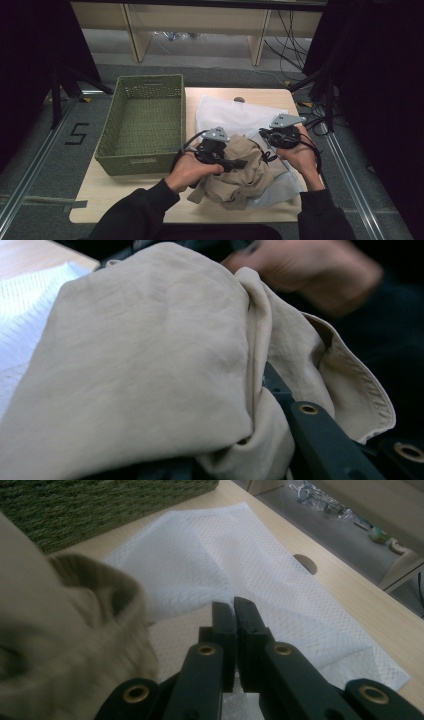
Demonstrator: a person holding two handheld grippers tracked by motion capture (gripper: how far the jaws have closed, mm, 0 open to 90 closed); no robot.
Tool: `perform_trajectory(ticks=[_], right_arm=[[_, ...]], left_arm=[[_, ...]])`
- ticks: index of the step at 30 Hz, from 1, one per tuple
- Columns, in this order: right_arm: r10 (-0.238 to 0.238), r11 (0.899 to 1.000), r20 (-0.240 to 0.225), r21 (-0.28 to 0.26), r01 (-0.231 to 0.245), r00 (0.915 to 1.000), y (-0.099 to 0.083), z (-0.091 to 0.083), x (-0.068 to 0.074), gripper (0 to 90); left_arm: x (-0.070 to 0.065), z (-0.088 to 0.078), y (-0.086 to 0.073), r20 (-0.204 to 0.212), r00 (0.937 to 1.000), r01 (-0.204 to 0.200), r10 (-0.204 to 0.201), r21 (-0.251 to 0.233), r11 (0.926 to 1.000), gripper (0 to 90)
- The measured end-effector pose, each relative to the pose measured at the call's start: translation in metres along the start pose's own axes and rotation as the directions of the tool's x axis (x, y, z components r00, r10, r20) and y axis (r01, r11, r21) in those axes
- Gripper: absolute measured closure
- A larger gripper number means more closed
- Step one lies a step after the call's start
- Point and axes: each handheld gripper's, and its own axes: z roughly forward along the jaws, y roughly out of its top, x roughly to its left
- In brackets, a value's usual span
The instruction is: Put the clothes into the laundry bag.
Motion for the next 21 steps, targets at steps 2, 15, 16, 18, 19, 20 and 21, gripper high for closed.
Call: perform_trajectory(ticks=[2, 15, 16, 18, 19, 20, 21], right_arm=[[-0.002, 1.0, 0.0, -0.004, 0.002, 1.0, 0.001, -0.001, 0.0, 89.5], [-0.047, 0.999, -0.018, -0.013, 0.047, 0.9987, 0.005, -0.004, 0.007, 89.5], [-0.029, 1.0, -0.023, -0.009, 0.029, 0.9993, 0.006, -0.005, 0.009, 89.5], [-0.041, 0.999, -0.024, -0.014, 0.04, 0.9989, 0.007, -0.007, 0.009, 89.5], [-0.037, 0.999, -0.022, -0.008, 0.037, 0.9991, 0.008, -0.01, 0.013, 89.5], [-0.037, 0.999, -0.022, -0.008, 0.037, 0.9991, 0.008, -0.01, 0.013, 89.5], [-0.042, 0.999, -0.033, -0.008, 0.042, 0.9986, 0.011, -0.012, 0.016, 89.5]], left_arm=[[0.004, 0.017, -0.005, 0.003, 1.0, 0.001, -0.001, 0.017, 0.9999, 73.1], [0.027, 0.082, -0.025, -0.031, 0.9995, 0.012, -0.009, 0.119, 0.9929, 73.2], [0.03, 0.079, -0.023, -0.058, 0.9983, 0.015, -0.009, 0.115, 0.9933, 73.5], [0.038, 0.07, -0.02, -0.122, 0.9925, 0.011, 0.004, 0.119, 0.9928, 73.9], [0.047, 0.058, -0.018, -0.172, 0.9851, 0.029, -0.01, 0.106, 0.9939, 74.1], [0.047, 0.058, -0.018, -0.172, 0.9851, 0.029, -0.01, 0.106, 0.9939, 74.1], [0.055, 0.046, -0.014, -0.206, 0.9783, 0.038, -0.019, 0.089, 0.9954, 74.1]])
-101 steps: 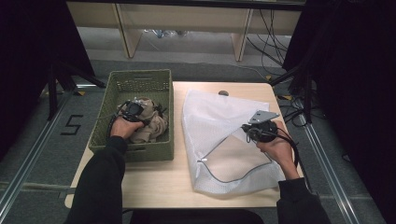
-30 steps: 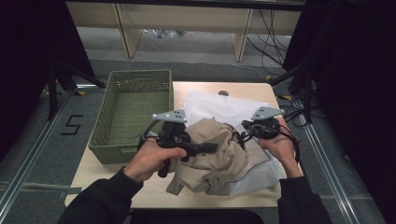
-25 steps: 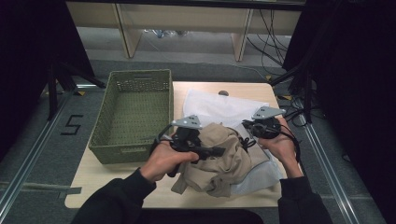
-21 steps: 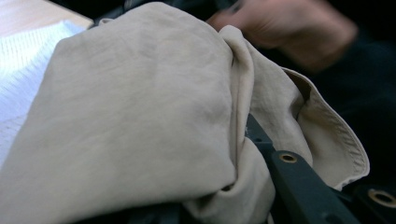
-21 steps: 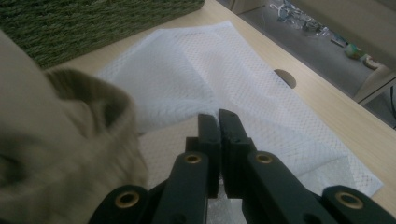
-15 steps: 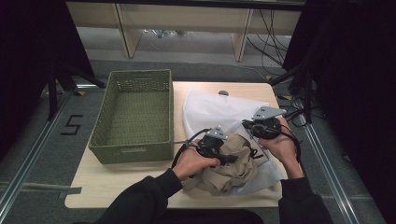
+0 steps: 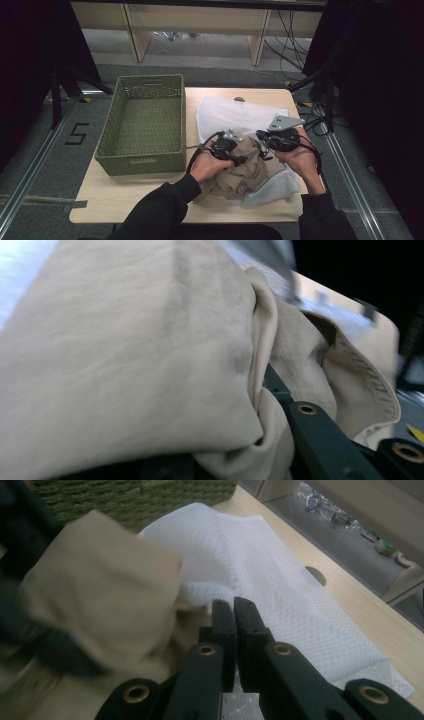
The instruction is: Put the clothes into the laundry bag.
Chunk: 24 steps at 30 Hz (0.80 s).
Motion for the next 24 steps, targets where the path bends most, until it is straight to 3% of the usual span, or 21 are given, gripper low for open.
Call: perform_trajectory(ticks=[1, 5, 6, 8, 9, 10, 11, 12, 13, 14, 15, 17, 18, 19, 22, 23, 24], right_arm=[[-0.009, 1.0, -0.003, -0.006, 0.009, 1.0, 0.002, 0.0, 0.002, 89.5], [-0.019, 1.0, -0.008, -0.014, 0.018, 0.9998, 0.007, 0.001, 0.007, 89.5], [-0.015, 1.0, -0.002, -0.015, 0.015, 0.9999, 0.008, 0.002, 0.009, 89.5], [-0.012, 1.0, -0.005, -0.01, 0.012, 0.9999, 0.008, 0.002, 0.009, 89.5], [-0.016, 1.0, -0.006, -0.011, 0.016, 0.9998, 0.006, 0.002, 0.008, 89.5], [0.0, 1.0, -0.015, 0.002, 0.0, 0.9999, 0.005, 0.002, 0.009, 89.5], [0.0, 1.0, -0.015, 0.002, 0.0, 0.9999, 0.005, 0.002, 0.009, 89.5], [-0.006, 1.0, -0.007, 0.003, 0.006, 1.0, 0.003, 0.002, 0.008, 89.5], [-0.008, 1.0, -0.008, -0.002, 0.008, 0.9999, 0.001, 0.002, 0.008, 89.5], [0.0, 1.0, -0.011, -0.001, 0.0, 0.9999, -0.002, 0.001, 0.006, 89.5], [0.0, 1.0, -0.011, -0.001, 0.0, 0.9999, -0.002, 0.001, 0.006, 89.5], [-0.003, 1.0, -0.009, -0.002, 0.003, 1.0, -0.004, -0.001, 0.004, 89.5], [0.011, 1.0, -0.012, -0.002, -0.011, 0.9999, -0.006, -0.001, 0.004, 89.5], [0.007, 1.0, -0.016, -0.002, -0.008, 0.9998, -0.006, 0.0, 0.004, 89.5], [0.01, 1.0, -0.013, 0.001, -0.01, 0.9999, -0.007, -0.001, 0.003, 89.5], [0.017, 1.0, -0.018, 0.005, -0.017, 0.9997, -0.007, -0.001, 0.004, 89.5], [0.009, 1.0, -0.014, -0.003, -0.009, 0.9999, -0.007, -0.001, 0.003, 89.5]], left_arm=[[0.002, -0.003, 0.001, -0.02, 0.9994, 0.029, -0.029, -0.02, 0.9994, 74.1], [0.0, 0.002, -0.001, -0.056, 0.9984, 0.008, -0.008, -0.004, 1.0, 73.7], [-0.008, 0.016, -0.004, -0.042, 0.999, -0.016, 0.017, 0.026, 0.9995, 73.1], [-0.013, 0.024, -0.005, -0.047, 0.9985, -0.027, 0.029, 0.036, 0.999, 72.7], [-0.018, 0.043, -0.009, -0.014, 0.9989, -0.044, 0.045, 0.061, 0.9972, 71.9], [-0.018, 0.043, -0.009, -0.014, 0.9989, -0.044, 0.045, 0.061, 0.9972, 71.2], [-0.015, 0.048, -0.011, 0.003, 0.9963, -0.086, 0.086, 0.114, 0.9897, 71.2], [-0.013, 0.054, -0.013, 0.017, 0.9953, -0.096, 0.095, 0.118, 0.9884, 70.1], [-0.014, 0.057, -0.014, 0.017, 0.9982, -0.059, 0.058, 0.111, 0.9921, 68.6], [-0.016, 0.057, -0.014, 0.021, 0.9997, -0.015, 0.014, 0.06, 0.9981, 62.8], [-0.016, 0.057, -0.014, 0.021, 0.9997, -0.015, 0.014, 0.06, 0.9981, 57.5], [-0.018, 0.048, -0.012, 0.038, 0.9992, -0.013, 0.011, 0.07, 0.9974, 47.3], [-0.02, 0.041, -0.011, 0.02, 0.9996, -0.02, 0.019, 0.068, 0.9975, 42.5], [-0.023, 0.022, -0.008, 0.008, 0.9973, -0.074, 0.073, 0.088, 0.9934, 36.9], [-0.024, 0.003, -0.006, 0.009, 0.9964, -0.085, 0.085, 0.09, 0.9923, 29.9], [-0.026, -0.006, -0.005, -0.006, 0.9973, -0.073, 0.074, 0.06, 0.9955, 28.3], [-0.025, -0.023, -0.004, -0.056, 0.9944, -0.087, 0.09, 0.047, 0.9951, 24.6]])
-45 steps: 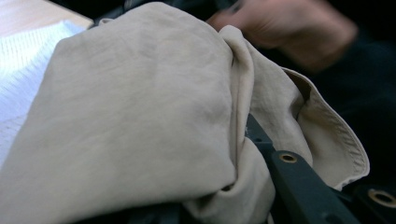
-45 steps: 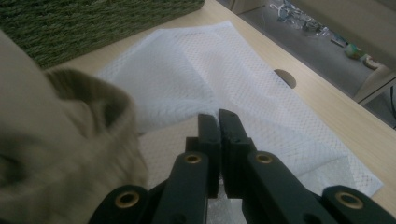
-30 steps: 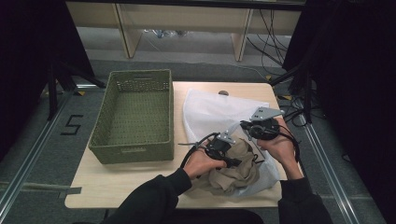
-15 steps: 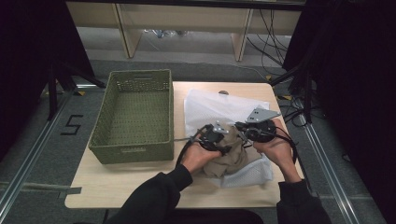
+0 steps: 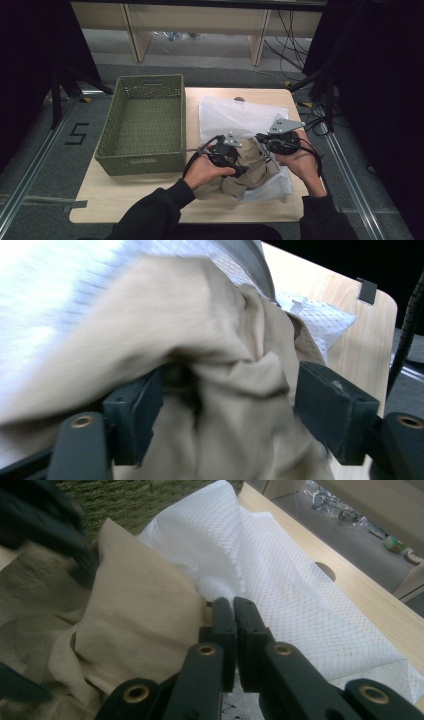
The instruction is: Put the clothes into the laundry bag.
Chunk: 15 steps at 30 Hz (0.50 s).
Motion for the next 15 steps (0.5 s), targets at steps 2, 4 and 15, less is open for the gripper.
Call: perform_trajectory(ticks=[2, 4, 15], right_arm=[[0.0, 1.0, 0.0, -0.001, 0.0, 1.0, 0.0, 0.0, 0.0, 89.4], [0.0, 1.0, -0.002, 0.0, 0.0, 1.0, 0.0, 0.001, 0.0, 89.4], [-0.002, 1.0, 0.0, -0.003, 0.002, 1.0, 0.002, 0.003, 0.003, 89.5]], left_arm=[[0.004, -0.007, 0.0, -0.047, 0.9989, 0.003, -0.004, -0.015, 0.9999, 21.3], [0.012, -0.011, 0.0, -0.094, 0.9955, 0.007, -0.009, -0.019, 0.9998, 16.9], [0.009, 0.037, -0.008, 0.042, 0.9979, -0.052, 0.049, 0.074, 0.9959, 71.9]])
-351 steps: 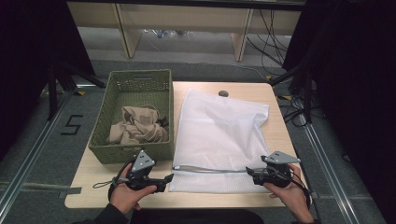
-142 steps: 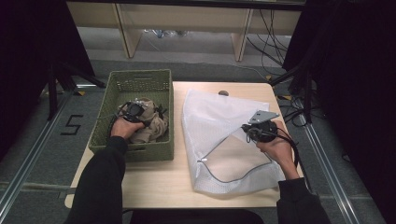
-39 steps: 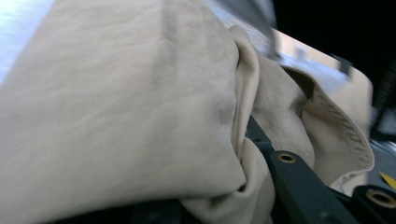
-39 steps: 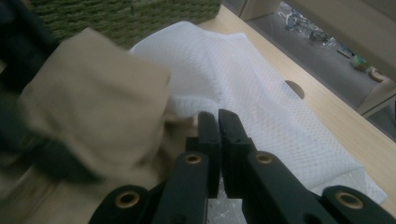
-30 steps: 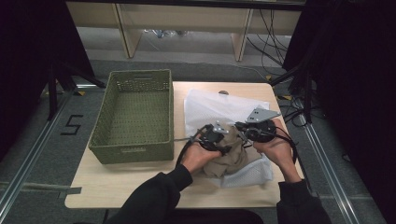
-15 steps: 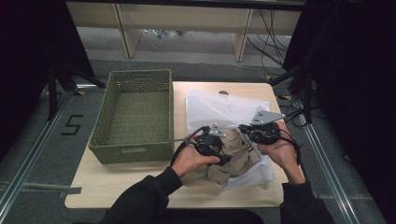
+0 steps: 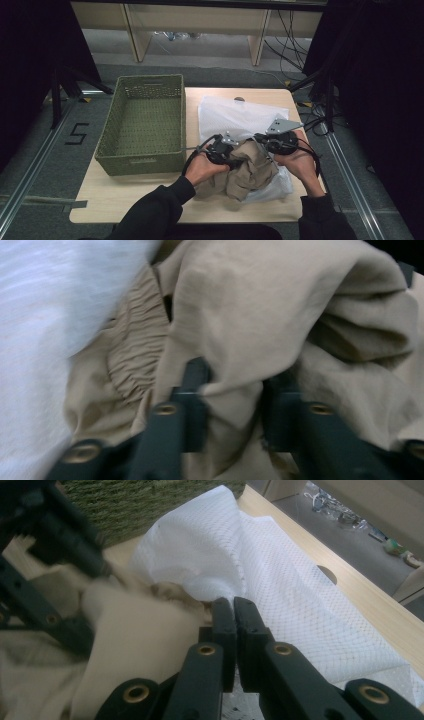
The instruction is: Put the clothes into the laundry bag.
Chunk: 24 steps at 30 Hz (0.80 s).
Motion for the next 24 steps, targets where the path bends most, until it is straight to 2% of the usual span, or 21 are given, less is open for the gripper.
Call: perform_trajectory(ticks=[1, 2, 3, 4, 5, 6, 7, 9, 10, 11, 12, 13, 14, 15, 16, 17, 18, 20, 21, 22, 24], right_arm=[[-0.005, 1.0, -0.004, 0.004, 0.005, 1.0, 0.001, -0.001, 0.001, 89.5], [-0.005, 1.0, -0.004, 0.004, 0.005, 1.0, 0.001, -0.001, 0.001, 89.5], [-0.012, 1.0, -0.006, -0.002, 0.012, 0.9999, 0.002, -0.003, 0.002, 89.5], [-0.012, 1.0, -0.006, -0.002, 0.012, 0.9999, 0.002, -0.003, 0.002, 89.5], [-0.017, 1.0, -0.013, -0.008, 0.017, 0.9998, 0.004, -0.004, 0.004, 89.5], [-0.017, 1.0, -0.013, -0.008, 0.017, 0.9998, 0.004, -0.004, 0.004, 89.5], [-0.021, 1.0, -0.016, -0.011, 0.021, 0.9996, 0.005, -0.006, 0.005, 89.5], [-0.025, 1.0, -0.018, -0.011, 0.025, 0.9995, 0.007, -0.009, 0.008, 89.5], [-0.027, 1.0, -0.014, -0.006, 0.027, 0.9995, 0.007, -0.01, 0.009, 89.5], [-0.038, 0.999, -0.018, 0.003, 0.038, 0.9991, 0.006, -0.009, 0.011, 89.5], [-0.037, 0.999, -0.017, 0.008, 0.037, 0.9992, 0.004, -0.008, 0.012, 89.4], [-0.037, 0.999, -0.017, 0.008, 0.037, 0.9992, 0.004, -0.008, 0.012, 89.4], [-0.039, 0.999, -0.017, 0.011, 0.039, 0.9991, 0.002, -0.008, 0.01, 89.4], [-0.01, 1.0, -0.014, 0.021, 0.01, 0.9999, -0.002, -0.007, 0.009, 89.4], [-0.011, 1.0, -0.012, 0.023, 0.012, 0.9999, -0.003, -0.008, 0.007, 89.4], [-0.011, 1.0, -0.012, 0.023, 0.012, 0.9999, -0.003, -0.008, 0.007, 89.4], [-0.017, 1.0, -0.01, 0.018, 0.017, 0.9998, -0.005, -0.007, 0.006, 89.4], [-0.016, 1.0, -0.014, 0.018, 0.016, 0.9998, -0.005, -0.007, 0.006, 89.4], [-0.017, 1.0, -0.012, 0.021, 0.017, 0.9998, -0.004, -0.006, 0.007, 89.4], [-0.019, 0.999, -0.017, 0.025, 0.02, 0.9997, -0.004, -0.006, 0.008, 89.4], [-0.021, 0.999, -0.017, 0.026, 0.021, 0.9996, -0.004, -0.004, 0.009, 89.4]], left_arm=[[-0.004, 0.002, 0.005, 0.004, 1.0, -0.007, 0.007, -0.002, 1.0, 77.4], [-0.004, 0.002, 0.005, 0.004, 1.0, -0.007, 0.007, -0.002, 1.0, 79.1], [-0.003, 0.006, 0.01, -0.015, 0.9978, 0.063, -0.064, -0.061, 0.9962, 80.4], [-0.003, 0.006, 0.01, -0.015, 0.9978, 0.063, -0.064, -0.061, 0.9962, 81.4], [0.007, 0.006, 0.016, -0.054, 0.9944, 0.087, -0.091, -0.072, 0.9936, 82.2], [0.007, 0.006, 0.016, -0.054, 0.9944, 0.087, -0.091, -0.072, 0.9936, 82.9], [0.015, 0.006, 0.02, -0.102, 0.99, 0.089, -0.098, -0.086, 0.9923, 82.9], [0.025, 0.006, 0.025, -0.152, 0.9804, 0.111, -0.126, -0.105, 0.9883, 83.4], [0.029, 0.008, 0.026, -0.136, 0.9766, 0.15, -0.166, -0.121, 0.9813, 83.4], [0.031, 0.013, 0.026, -0.107, 0.9782, 0.167, -0.178, -0.105, 0.9804, 82.3], [0.031, 0.013, 0.026, -0.107, 0.9782, 0.167, -0.178, -0.105, 0.9804, 78.8], [0.029, 0.016, 0.024, -0.063, 0.9868, 0.145, -0.149, -0.066, 0.9872, 78.8], [0.027, 0.017, 0.022, -0.012, 0.9923, 0.123, -0.123, -0.03, 0.992, 69.1], [0.025, 0.015, 0.019, -0.015, 0.9935, 0.112, -0.113, -0.01, 0.9936, 52.2], [0.024, 0.011, 0.014, -0.035, 0.991, 0.128, -0.129, -0.048, 0.9907, 45.0], [0.024, 0.011, 0.014, -0.035, 0.991, 0.128, -0.129, -0.048, 0.9907, 38.9], [0.031, 0.003, 0.008, -0.06, 0.9813, 0.178, -0.183, -0.071, 0.9814, 33.2], [0.037, -0.001, 0.005, -0.076, 0.9806, 0.176, -0.181, -0.067, 0.9821, 27.3], [0.046, -0.003, -0.003, -0.073, 0.9767, 0.199, -0.202, -0.043, 0.979, 22.4], [0.05, 0.0, -0.007, -0.044, 0.9771, 0.207, -0.208, -0.029, 0.9779, 16.7], [0.053, 0.003, -0.01, -0.034, 0.978, 0.205, -0.206, -0.017, 0.9785, 14.8]])
